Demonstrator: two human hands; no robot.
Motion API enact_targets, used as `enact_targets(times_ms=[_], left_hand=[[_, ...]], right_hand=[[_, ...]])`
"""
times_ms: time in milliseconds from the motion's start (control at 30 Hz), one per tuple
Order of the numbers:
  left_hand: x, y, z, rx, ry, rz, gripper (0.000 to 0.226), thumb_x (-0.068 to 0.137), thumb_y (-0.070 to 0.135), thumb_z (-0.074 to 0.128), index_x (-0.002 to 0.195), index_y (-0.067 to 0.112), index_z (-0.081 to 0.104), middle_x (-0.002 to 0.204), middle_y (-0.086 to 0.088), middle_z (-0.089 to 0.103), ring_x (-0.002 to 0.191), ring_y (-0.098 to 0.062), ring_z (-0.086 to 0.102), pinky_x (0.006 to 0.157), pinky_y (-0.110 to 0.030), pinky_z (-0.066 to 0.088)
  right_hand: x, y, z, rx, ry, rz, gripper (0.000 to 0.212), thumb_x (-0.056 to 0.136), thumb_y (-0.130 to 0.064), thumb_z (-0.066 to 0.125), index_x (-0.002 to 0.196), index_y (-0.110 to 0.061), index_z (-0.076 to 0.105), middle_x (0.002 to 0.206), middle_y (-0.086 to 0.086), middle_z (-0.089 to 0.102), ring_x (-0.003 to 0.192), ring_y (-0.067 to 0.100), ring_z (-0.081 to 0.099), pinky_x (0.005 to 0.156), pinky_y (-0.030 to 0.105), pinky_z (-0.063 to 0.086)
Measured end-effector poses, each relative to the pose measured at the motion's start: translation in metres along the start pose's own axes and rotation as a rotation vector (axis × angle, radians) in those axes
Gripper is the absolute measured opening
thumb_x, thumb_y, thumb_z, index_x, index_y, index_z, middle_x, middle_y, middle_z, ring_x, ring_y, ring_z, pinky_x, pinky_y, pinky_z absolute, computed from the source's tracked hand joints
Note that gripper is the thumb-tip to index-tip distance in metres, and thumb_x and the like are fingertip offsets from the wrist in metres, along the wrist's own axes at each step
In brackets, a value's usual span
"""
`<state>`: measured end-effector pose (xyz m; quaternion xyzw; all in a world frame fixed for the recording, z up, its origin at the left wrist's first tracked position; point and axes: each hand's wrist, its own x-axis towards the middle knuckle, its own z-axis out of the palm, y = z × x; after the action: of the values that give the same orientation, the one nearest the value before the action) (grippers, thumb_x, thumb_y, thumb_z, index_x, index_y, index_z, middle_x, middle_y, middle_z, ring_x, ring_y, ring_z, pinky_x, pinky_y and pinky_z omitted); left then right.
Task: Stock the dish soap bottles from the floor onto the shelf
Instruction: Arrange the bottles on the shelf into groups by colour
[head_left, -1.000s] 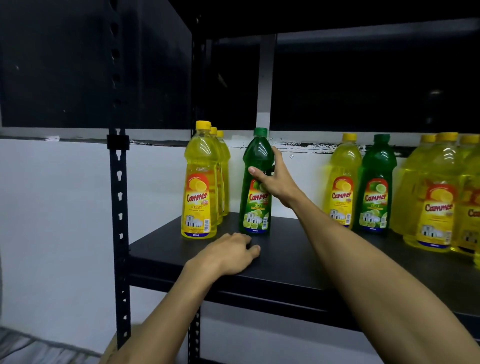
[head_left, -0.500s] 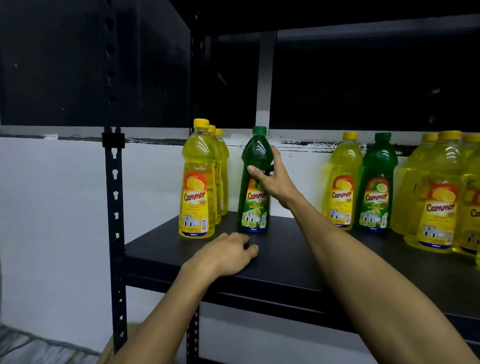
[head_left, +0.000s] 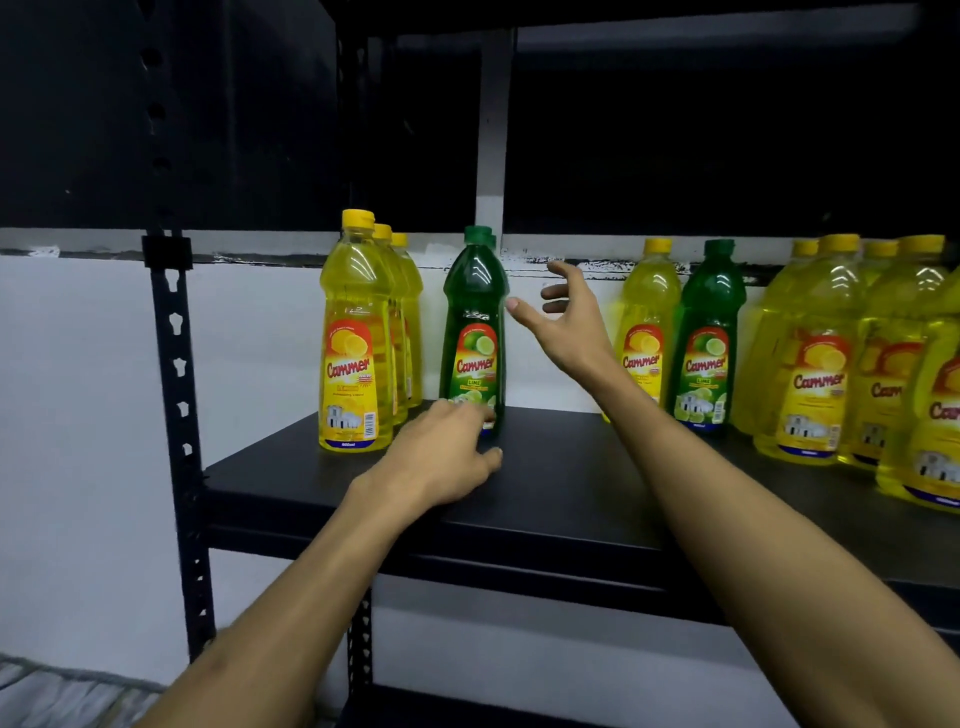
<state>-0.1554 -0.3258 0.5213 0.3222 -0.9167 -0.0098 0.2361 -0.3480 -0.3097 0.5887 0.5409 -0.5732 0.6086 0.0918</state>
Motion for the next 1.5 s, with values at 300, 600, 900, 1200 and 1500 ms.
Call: enact_targets(times_ms=[300,600,900,1200,1500], left_hand=[[0.08,0.121,0.004,-0.398,0.091,0.233,0.054,0.086,0.035,0.069,0.137,0.022,0.056,0.132,-0.003,0.061,0.125,-0.018,0.053,0.092,-0.025,0.042],[0.147,0.204,0.024,-0.569,0.1,0.214,0.063,0.088,0.024,0.072,0.144,0.013,0.046,0.136,-0.006,0.06,0.124,-0.024,0.056,0.093,-0.026,0.041],[0.163,0.204,0.048,-0.565,0.107,0.205,0.063,0.091,0.032,0.07,0.145,0.013,0.044,0.141,-0.006,0.055,0.126,-0.022,0.054,0.093,-0.028,0.043],[0.16,0.206,0.055,-0.607,0.113,0.236,0.076,0.091,0.03,0.07,0.152,0.017,0.027,0.143,-0.007,0.052,0.129,-0.026,0.051,0.087,-0.025,0.036],[0.141,0.195,0.048,-0.703,0.058,0.224,0.082,0.089,0.032,0.073,0.154,0.022,0.022,0.143,-0.008,0.054,0.131,-0.027,0.051,0.1,-0.037,0.043]], right_hand=[[-0.006,0.047,-0.129,-0.359,0.229,-0.013,0.065,0.082,-0.034,0.075,0.137,-0.016,0.047,0.13,0.009,0.05,0.122,0.024,0.047,0.101,0.041,0.044],[0.036,0.065,-0.177,-0.474,0.22,0.119,0.072,0.09,-0.022,0.07,0.15,-0.012,0.031,0.144,0.016,0.038,0.137,0.031,0.035,0.113,0.043,0.034],[0.054,0.088,-0.182,-0.438,0.128,0.257,0.07,0.097,-0.027,0.063,0.152,-0.019,0.02,0.139,0.021,0.047,0.126,0.04,0.052,0.099,0.045,0.047],[0.039,0.087,-0.186,-0.474,0.11,0.209,0.073,0.099,-0.031,0.056,0.157,-0.025,0.011,0.142,0.023,0.037,0.124,0.043,0.05,0.099,0.049,0.046],[-0.002,0.058,-0.193,-0.356,0.063,-0.021,0.075,0.092,-0.033,0.069,0.152,-0.019,0.026,0.116,-0.002,0.057,0.101,0.013,0.059,0.088,0.03,0.053]])
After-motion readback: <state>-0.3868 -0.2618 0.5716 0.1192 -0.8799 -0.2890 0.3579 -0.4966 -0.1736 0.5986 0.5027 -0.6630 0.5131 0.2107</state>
